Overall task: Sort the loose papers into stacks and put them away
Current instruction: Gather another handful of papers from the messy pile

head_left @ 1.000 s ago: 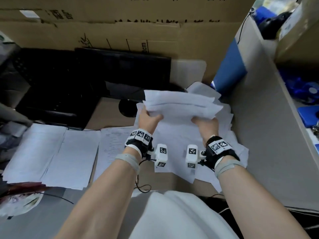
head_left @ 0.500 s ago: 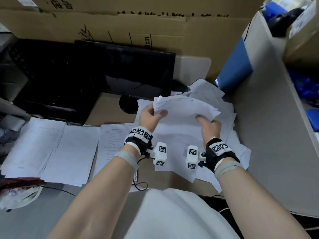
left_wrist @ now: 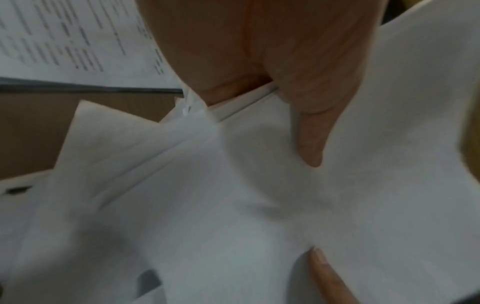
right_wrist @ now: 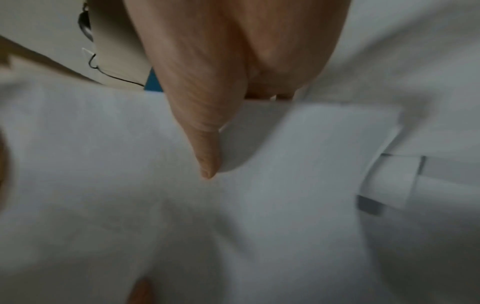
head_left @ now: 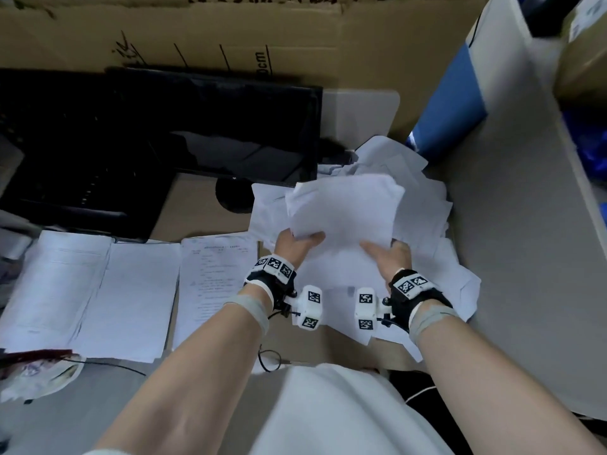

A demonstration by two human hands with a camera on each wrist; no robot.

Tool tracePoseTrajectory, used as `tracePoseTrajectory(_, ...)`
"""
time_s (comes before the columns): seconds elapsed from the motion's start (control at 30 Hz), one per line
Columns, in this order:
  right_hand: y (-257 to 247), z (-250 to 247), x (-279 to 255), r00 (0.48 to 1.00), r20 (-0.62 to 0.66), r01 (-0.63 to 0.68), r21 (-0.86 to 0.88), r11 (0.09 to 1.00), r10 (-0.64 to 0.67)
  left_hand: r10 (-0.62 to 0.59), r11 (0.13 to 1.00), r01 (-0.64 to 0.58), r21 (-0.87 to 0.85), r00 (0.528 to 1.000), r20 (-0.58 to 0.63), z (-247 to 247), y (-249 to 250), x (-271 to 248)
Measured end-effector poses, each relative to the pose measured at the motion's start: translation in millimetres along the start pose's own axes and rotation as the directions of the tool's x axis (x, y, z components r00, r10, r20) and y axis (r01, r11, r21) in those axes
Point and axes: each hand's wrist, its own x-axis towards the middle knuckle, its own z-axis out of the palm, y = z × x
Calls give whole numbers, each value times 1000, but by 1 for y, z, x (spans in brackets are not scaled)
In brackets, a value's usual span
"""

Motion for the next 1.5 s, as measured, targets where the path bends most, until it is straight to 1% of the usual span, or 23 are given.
tracePoseTrajectory(0.03,-6,-3,6,999,-3,40,-45,998,-40,-19,1000,19,-5,1000,15,6,-1,5)
tracePoseTrajectory(0.07,-13,-6,13,997,-9,78,-80,994,-79,-45,999,45,24,999,26,12,-2,9)
tracePoseTrajectory(0.13,-26,-14,35,992,-17,123,-188,974,-128,-130,989,124,82,989,68,27,-5,19)
tracePoseTrajectory(0.2,-40,-24,62,990,22,140,-348,927,-141,-221,975,212,68,960,170,44,-6,26)
tracePoseTrajectory(0.3,-58,-34,104,989,109,145,-532,834,-103,-336,940,338,44,900,277,65,-4,37)
tracePoseTrajectory(0.4,-67,-42,145,992,113,121,-651,749,-62,-385,914,406,13,855,347,84,0,55)
tracePoseTrajectory(0.53,-63,-44,187,991,134,111,-750,651,-15,-441,878,477,-36,837,325,106,-2,86)
tracePoseTrajectory(0.6,-59,-42,205,992,121,84,-794,602,21,-467,859,510,-51,819,333,117,-5,100)
tracePoseTrajectory(0.63,-56,-42,214,993,115,76,-822,564,34,-483,841,537,-72,803,348,121,-4,105)
tracePoseTrajectory(0.7,-49,-42,231,992,119,86,-862,499,34,-487,820,557,-133,800,351,128,-7,114)
tracePoseTrajectory(0.8,-40,-41,249,992,126,103,-879,466,18,-453,817,531,-225,832,319,139,-5,127)
tracePoseTrajectory(0.9,-33,-38,260,991,118,82,-902,424,60,-440,844,496,-207,859,263,144,-2,140)
tracePoseTrajectory(0.97,-26,-37,264,989,117,65,-898,435,95,-448,847,485,-219,872,199,144,-5,146)
tracePoseTrajectory(1.03,-19,-36,264,990,87,27,-888,459,110,-455,858,473,-197,881,131,141,-5,148)
tracePoseTrajectory(1.1,-14,-34,263,995,38,-11,-890,456,98,-474,857,482,-185,876,89,137,-7,150)
tracePoseTrajectory(1.13,-13,-31,262,996,18,-27,-884,467,92,-478,857,478,-191,877,48,133,-10,152)
tracePoseTrajectory(1.17,-14,-29,259,996,3,-42,-861,508,87,-477,860,467,-206,879,2,129,-11,152)
tracePoseTrajectory(1.23,-16,-24,250,993,6,-67,-780,622,115,-449,862,418,-288,892,-48,120,-8,147)
tracePoseTrajectory(1.3,-14,-17,233,983,58,-86,-686,722,172,-401,864,344,-368,912,-87,113,-4,142)
tracePoseTrajectory(1.33,-14,-14,222,974,92,-97,-653,751,205,-393,863,328,-385,914,-103,110,-4,140)
tracePoseTrajectory(1.4,-4,-8,203,960,159,-76,-642,763,230,-387,870,317,-378,914,-125,105,-8,136)
tracePoseTrajectory(1.5,7,0,175,929,292,11,-638,770,229,-399,882,329,-337,902,-166,95,-18,129)
